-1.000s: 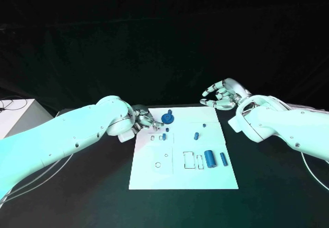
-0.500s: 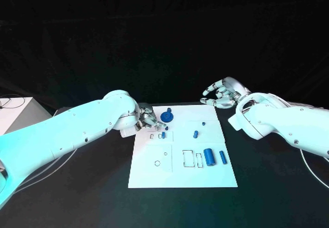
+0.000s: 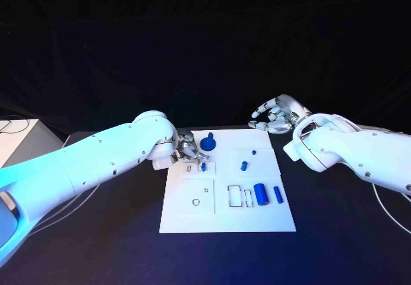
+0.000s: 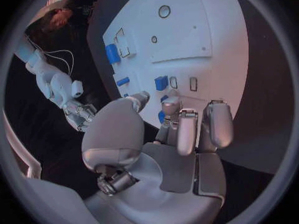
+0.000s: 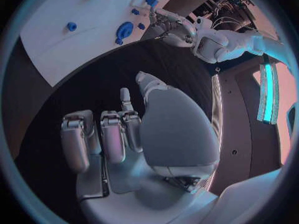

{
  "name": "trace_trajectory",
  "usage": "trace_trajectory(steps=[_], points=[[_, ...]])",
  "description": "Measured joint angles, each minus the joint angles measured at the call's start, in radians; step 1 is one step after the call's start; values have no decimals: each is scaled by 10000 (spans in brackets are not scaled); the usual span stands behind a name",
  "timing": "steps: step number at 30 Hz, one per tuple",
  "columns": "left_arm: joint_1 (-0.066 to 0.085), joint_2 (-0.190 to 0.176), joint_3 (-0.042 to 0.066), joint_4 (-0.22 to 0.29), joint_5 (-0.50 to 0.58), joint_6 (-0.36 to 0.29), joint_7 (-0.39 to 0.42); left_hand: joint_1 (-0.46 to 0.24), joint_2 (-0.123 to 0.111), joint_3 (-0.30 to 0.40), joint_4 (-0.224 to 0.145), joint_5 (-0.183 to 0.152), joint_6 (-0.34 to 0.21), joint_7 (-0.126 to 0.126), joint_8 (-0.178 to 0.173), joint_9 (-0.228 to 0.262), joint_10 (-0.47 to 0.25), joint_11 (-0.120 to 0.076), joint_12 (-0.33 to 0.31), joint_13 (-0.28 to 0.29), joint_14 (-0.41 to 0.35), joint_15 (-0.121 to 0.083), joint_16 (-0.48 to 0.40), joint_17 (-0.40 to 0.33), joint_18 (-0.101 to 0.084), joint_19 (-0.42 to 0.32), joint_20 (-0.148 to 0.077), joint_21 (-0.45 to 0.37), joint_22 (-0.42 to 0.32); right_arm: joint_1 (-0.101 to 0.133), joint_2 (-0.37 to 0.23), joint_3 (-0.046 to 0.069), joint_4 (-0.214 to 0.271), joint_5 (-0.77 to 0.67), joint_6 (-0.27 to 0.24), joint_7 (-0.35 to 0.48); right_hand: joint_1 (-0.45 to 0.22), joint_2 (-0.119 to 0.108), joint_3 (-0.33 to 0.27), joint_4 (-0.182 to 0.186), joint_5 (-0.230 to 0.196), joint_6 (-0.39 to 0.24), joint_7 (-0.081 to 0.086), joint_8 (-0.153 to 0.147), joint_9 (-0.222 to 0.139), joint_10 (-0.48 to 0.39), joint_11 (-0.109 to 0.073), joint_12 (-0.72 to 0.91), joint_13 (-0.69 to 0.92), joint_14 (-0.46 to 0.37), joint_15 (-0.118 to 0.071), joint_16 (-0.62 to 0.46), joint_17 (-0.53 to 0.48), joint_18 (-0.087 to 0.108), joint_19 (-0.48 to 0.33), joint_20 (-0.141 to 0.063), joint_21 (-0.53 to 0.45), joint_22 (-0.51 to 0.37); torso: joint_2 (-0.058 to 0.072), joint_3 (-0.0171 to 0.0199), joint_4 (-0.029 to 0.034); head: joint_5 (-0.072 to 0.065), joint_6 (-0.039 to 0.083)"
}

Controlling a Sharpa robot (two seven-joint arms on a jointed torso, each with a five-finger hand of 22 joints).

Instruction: Assemble the parts on the task board

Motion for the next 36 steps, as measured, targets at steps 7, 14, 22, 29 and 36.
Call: trace_trajectory(steps=[7, 14, 22, 29, 36], points=[[0, 82, -128, -96, 9, 92, -9, 35, 34, 9, -9, 0, 0, 0, -48, -6, -35, 35, 0, -31, 0, 1, 0, 0, 0, 2, 2, -1, 39, 1, 29, 0, 7, -9, 30, -34, 0, 0, 0, 0, 0, 0, 0, 0, 0, 0, 0, 0, -1, 0, 0, 0, 0, 0, 0, 0, 0, -1, 12, -4, 3, -52, -19], [11, 138, -172, -172, 38, 154, -10, 55, 55, 37, -36, 0, 3, -1, -40, -6, -35, 34, -33, -84, -1, 0, 0, 0, 0, 38, 37, -4, 60, 4, 58, 0, -10, -17, 63, -61, 0, 0, 0, -1, 41, -29, 29, 0, 12, 0, 0, 0, -1, 0, 0, 0, -1, 0, 0, 0, 0, -1, 16, 1, 8, -80, -5], [13, 159, -191, -192, 79, 204, -10, 98, 97, 119, -59, 0, 177, -67, -39, -19, -35, 35, -38, -60, -1, 1, 0, -1, 1, 38, 36, 3, 90, 4, 91, 1, -36, -23, 102, -92, -44, 45, 0, -1, 41, -29, 29, 0, 12, 0, 0, 0, 7, 0, 0, 0, -1, 0, 0, 0, 0, -2, 15, 2, 15, -82, -39], [6, 163, -204, -190, 115, 232, -10, 278, 133, 288, -144, 1, 346, -94, 52, 36, 4, -4, -38, -52, -1, 1, 40, -1, 0, 37, 36, 35, 131, 4, 124, 1, -55, -28, 146, -128, -44, 44, 0, -1, 41, -28, 29, 0, 12, 0, 0, 0, 6, 0, 0, 0, -1, 0, 0, 0, 0, 6, 15, 4, 16, -62, -53], [2, 163, -208, -173, 171, 235, -10, 359, 67, 381, -183, 1, 397, -145, 119, 79, 3, -3, -38, -52, -1, 1, 40, -1, 1, 76, -2, 34, 138, 4, 147, 1, -73, -40, 187, -166, -43, 44, 0, -1, 40, -28, 29, 0, 11, 0, 0, 0, 5, 0, 0, 0, -1, 0, 0, 0, 0, 6, 21, 9, 11, -43, -64]])
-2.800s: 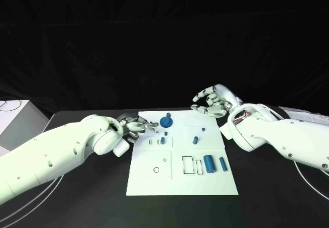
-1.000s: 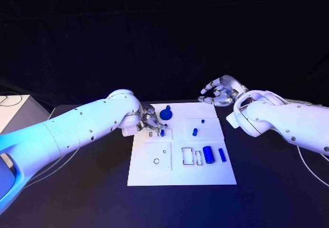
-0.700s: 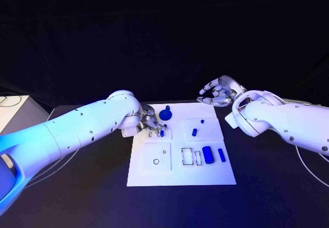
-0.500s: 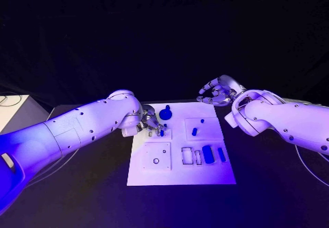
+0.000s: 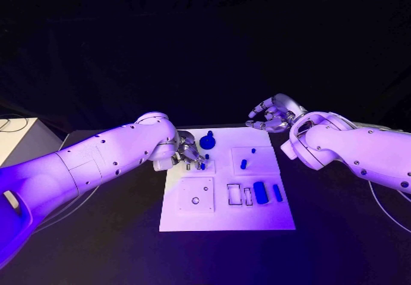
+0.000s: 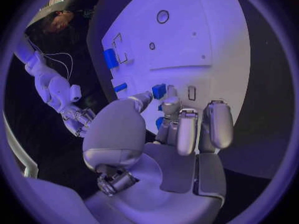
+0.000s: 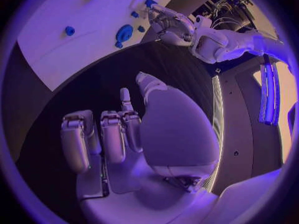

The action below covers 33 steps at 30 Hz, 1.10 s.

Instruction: Assemble the parts on the task board

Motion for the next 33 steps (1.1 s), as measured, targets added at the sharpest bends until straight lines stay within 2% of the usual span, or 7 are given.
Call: trace_trajectory(steps=[13, 22, 33], points=[[-2, 6, -1, 15, 106, -16, 0, 79, 0, 69, -14, 0, 34, -34, 58, 32, 36, -36, 0, 23, 0, 0, 0, 0, 0, 0, 0, 36, 31, 0, 36, -1, -17, -24, 68, -62, 2, -2, 0, 0, 0, 0, 0, 0, 21, 0, 0, 0, -1, 0, 0, -40, 0, 0, 0, 0, 0, -1, 7, 0, 4, 6, -13], [-6, 60, -2, -9, 184, -24, 6, 79, 0, 110, -56, 0, 34, -34, 57, 41, 36, -35, 0, 38, 0, 0, 0, 0, 0, -1, 0, 36, 34, 0, 44, -1, -18, -34, 90, -93, 2, -2, 0, 0, 38, 0, 0, 0, 30, 0, 0, 0, -3, 0, 0, -40, 0, 0, 0, 0, 0, -3, 18, 0, -7, -39, -35], [-7, 72, -4, -60, 239, -12, 9, 257, 23, 237, -125, 0, 33, -34, 117, 78, 36, -35, 0, 37, -1, 0, 0, 0, 0, 0, -1, 36, 62, -1, 70, -1, -19, -50, 121, -129, -28, 28, 0, 0, 37, 1, 0, 0, 39, 0, 0, 0, -4, 0, 0, -40, -1, -1, 0, 0, 0, -4, 22, 7, -1, 9, -147]])
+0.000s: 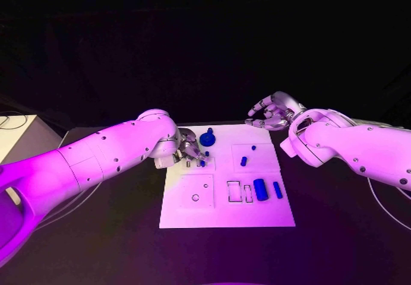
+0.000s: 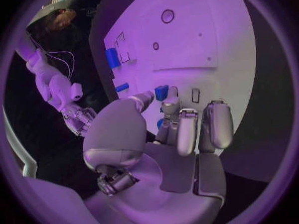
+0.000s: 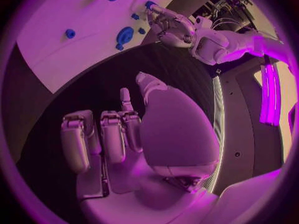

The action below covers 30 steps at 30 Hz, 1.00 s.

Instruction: Assemble the parts on the task board

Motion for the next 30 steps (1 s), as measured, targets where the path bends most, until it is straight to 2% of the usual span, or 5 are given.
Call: trace_trajectory(steps=[5, 10, 18, 28, 30], points=[[0, 1, 0, -10, 22, 6, 2, 226, 84, 384, -135, 0, 27, -26, 88, 64, 37, -37, 0, 0, 0, 0, 0, -1, 0, 36, -36, 0, 20, 0, 18, 0, -9, -10, 17, -14, -10, 11, 0, 0, 0, 0, 0, 0, 11, 0, 0, 0, 0, 0, 0, 0, 0, 0, 0, 0, 0, -1, 0, 0, 11, 16, -27], [1, 7, 1, -22, 53, 7, 6, 555, 147, 1206, -624, -2, 34, -34, 239, 191, 37, -110, 0, -17, 15, -63, 39, 0, 0, 59, -59, 38, 47, 0, 27, 0, -16, -19, 34, -26, -10, 11, 0, 0, 0, 0, 0, 0, 11, 0, 0, 0, -1, 0, 0, 0, 0, 0, 0, 0, 0, -1, -1, 0, 8, 25, -50], [12, 35, 9, -64, 116, 6, 14, 638, 135, 2198, -1398, -30, -78, -38, 500, 310, 72, -144, 0, -40, 1, -77, 39, -1, 0, 72, -72, 40, 73, -1, 43, 0, -17, -30, 57, -35, -10, 11, 0, 0, 0, 0, 0, 0, 11, 0, 0, 0, -1, 0, 0, 0, 0, 0, 0, 0, 0, -2, -4, -7, -4, 25, -80], [1, 16, 0, -68, 259, 2, 16, 678, 174, 2247, -1393, -58, -128, -57, 825, 309, 35, -180, -110, -132, 36, -114, 39, -1, -1, 71, -72, 39, 108, -3, 53, 0, -34, -36, 66, -35, -10, 11, -28, -28, -1, 1, -1, 0, 25, 0, 0, 0, -2, 0, 0, 0, 0, 0, 0, 0, 0, -3, -14, -11, 12, 2, -79], [-3, -15, -2, -46, 307, -8, 17, 677, 174, 2287, -1353, 83, -122, -63, 826, 309, 76, -220, -120, -147, 1, -149, 63, 0, 0, 70, -149, 39, 115, -3, 54, 0, -39, -36, 69, -34, -10, 10, -28, -29, -1, 0, -1, 0, 25, 0, 0, 0, -2, 0, 0, 0, 0, 0, 0, 0, 0, -3, -16, -11, 12, 2, -71]])
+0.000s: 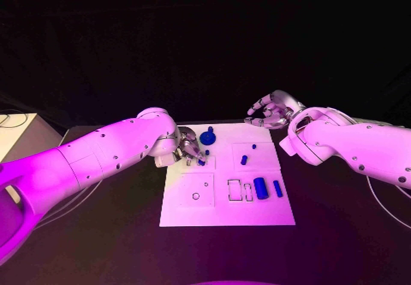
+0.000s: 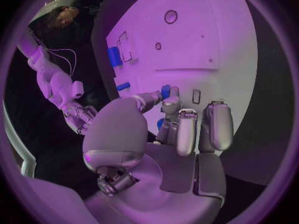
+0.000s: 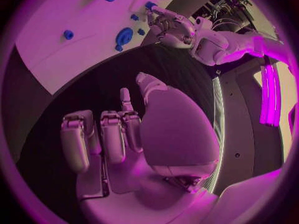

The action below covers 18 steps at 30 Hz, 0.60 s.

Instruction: Assemble the parts on the task board

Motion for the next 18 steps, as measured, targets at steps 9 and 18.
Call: trace_trajectory(steps=[9, 18], points=[[-7, -271, 7, 182, 436, -264, 16, -806, -567, 139, 139, 2805, 232, -230, 794, 0, 301, -300, -79, 63, 13, -201, 159, 0, -155, 91, -161, 109, 135, -4, -18, -1, -14, 0, 14, 2, -42, 42, -29, 29, 0, 0, 0, 0, 15, 0, 0, 0, 8, 0, 0, 0, 0, 1, 0, 0, 0, -1, 9, 3, -1, -7, 36], [-7, -591, 19, 595, 722, -734, 51, -1110, -871, 139, 139, 4566, 436, -352, 970, 1, 691, -505, -73, 108, 18, -375, 159, 0, -153, 302, -371, 274, 257, -5, -72, -1, -15, 1, 14, 2, -85, 85, -29, 29, 0, -36, -36, 0, 36, 0, 0, 0, 7, 0, 0, 0, 0, 0, 0, 0, 0, 7, 8, 3, 11, -6, 65]])
